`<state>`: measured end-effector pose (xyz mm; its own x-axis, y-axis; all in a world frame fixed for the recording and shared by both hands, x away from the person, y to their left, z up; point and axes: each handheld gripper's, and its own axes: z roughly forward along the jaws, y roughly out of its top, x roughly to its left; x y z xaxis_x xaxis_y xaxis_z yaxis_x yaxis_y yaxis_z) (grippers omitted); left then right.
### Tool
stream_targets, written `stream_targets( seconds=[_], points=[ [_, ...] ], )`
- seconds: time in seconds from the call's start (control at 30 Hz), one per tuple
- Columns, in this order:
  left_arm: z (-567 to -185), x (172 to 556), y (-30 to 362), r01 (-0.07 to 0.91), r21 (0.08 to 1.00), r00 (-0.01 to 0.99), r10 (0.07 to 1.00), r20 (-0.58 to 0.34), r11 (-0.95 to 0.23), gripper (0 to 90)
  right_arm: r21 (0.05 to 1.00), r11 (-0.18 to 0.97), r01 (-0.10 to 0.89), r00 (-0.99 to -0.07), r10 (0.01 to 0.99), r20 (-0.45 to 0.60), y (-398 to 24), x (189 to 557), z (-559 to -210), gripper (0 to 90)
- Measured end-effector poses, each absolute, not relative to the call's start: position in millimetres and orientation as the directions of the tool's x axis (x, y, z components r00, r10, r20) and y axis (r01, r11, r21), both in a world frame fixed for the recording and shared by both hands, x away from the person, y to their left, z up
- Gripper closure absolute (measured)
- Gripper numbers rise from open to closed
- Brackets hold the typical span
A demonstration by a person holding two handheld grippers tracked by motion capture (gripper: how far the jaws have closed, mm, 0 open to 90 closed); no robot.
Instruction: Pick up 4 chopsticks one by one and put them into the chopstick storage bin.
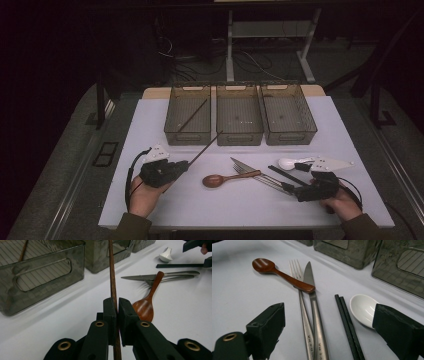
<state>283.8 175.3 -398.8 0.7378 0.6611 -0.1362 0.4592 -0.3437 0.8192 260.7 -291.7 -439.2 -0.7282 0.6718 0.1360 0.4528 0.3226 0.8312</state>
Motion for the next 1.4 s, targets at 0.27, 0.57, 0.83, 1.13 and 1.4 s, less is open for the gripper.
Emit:
stream_targets(
  seconds=[0.27, 0.57, 0.83, 1.13, 1.4],
  points=[
    [-393.6, 291.0, 174.3, 0.454, 0.830, 0.735, 0.662, -0.143, -0.325, 83.8, 0.831, 0.323, 0.453, -0.727, 0.674, 0.135, -291.8, 261.0, -439.3, 10.8],
    [-388.2, 304.7, 178.7, 0.457, 0.841, 0.720, 0.675, -0.158, -0.291, 83.8, 0.831, 0.323, 0.453, -0.725, 0.676, 0.133, -291.9, 261.5, -439.5, 10.8],
    [-382.4, 317.5, 179.5, 0.452, 0.848, 0.712, 0.684, -0.157, -0.276, 83.8, 0.831, 0.321, 0.454, -0.724, 0.676, 0.135, -292.4, 261.7, -439.6, 10.8],
    [-376.5, 330.4, 177.2, 0.442, 0.858, 0.708, 0.690, -0.153, -0.263, 83.8, 0.832, 0.317, 0.454, -0.722, 0.678, 0.136, -292.9, 261.8, -439.3, 10.8],
    [-369.0, 345.3, 175.4, 0.432, 0.863, 0.700, 0.700, -0.139, -0.261, 83.8, 0.832, 0.313, 0.457, -0.720, 0.679, 0.141, -293.5, 261.3, -438.9, 10.8]
  ],
)
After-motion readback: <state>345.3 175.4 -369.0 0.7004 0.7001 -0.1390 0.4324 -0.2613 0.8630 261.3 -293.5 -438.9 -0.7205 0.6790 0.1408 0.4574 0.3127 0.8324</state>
